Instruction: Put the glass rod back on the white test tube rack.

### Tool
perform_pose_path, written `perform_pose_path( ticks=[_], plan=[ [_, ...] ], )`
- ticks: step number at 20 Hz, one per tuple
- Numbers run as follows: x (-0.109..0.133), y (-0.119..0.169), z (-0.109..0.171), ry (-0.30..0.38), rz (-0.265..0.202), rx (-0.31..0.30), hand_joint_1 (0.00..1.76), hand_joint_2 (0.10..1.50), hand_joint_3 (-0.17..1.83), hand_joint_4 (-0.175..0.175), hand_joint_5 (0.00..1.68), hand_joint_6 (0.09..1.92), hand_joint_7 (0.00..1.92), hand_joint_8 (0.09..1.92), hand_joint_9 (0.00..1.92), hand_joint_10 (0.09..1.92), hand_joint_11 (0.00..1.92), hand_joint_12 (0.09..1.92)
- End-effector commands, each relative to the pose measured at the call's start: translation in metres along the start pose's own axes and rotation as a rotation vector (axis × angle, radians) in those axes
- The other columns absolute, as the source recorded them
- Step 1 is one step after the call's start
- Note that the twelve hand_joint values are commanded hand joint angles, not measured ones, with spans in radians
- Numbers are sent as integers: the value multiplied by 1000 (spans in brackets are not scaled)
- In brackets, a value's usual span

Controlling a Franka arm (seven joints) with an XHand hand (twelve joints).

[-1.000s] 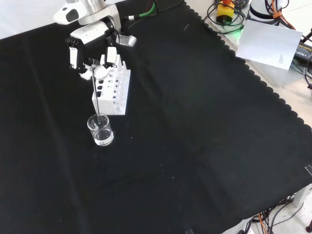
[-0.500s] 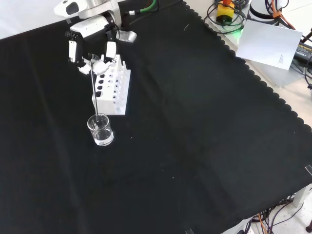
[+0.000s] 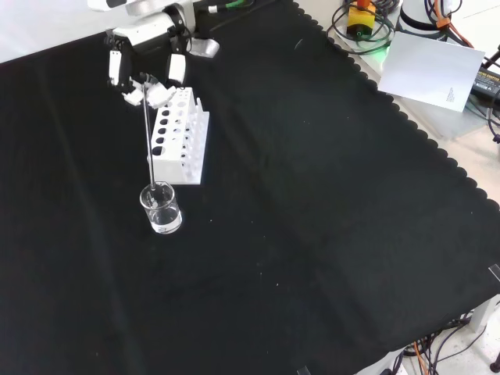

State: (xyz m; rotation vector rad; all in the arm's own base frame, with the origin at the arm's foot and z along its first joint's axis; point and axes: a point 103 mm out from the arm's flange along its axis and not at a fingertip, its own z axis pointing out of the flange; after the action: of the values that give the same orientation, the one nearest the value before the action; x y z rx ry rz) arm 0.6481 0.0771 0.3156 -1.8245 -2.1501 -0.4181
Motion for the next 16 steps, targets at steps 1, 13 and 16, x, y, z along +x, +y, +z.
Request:
perform_pose_path(
  ticks=[1,13,16],
  plan=[
    [-1,-9,-24,6,13,-45,1305,613,925,-175,1066,887,1149,1307,1679,826,1682,781],
    [-14,-21,-57,0,46,-101,1305,613,925,-175,1067,886,1149,1307,1678,826,1682,782],
    [-21,-25,-59,1,60,-105,1305,613,925,-175,1067,886,1149,1307,1679,826,1682,782]
  ],
)
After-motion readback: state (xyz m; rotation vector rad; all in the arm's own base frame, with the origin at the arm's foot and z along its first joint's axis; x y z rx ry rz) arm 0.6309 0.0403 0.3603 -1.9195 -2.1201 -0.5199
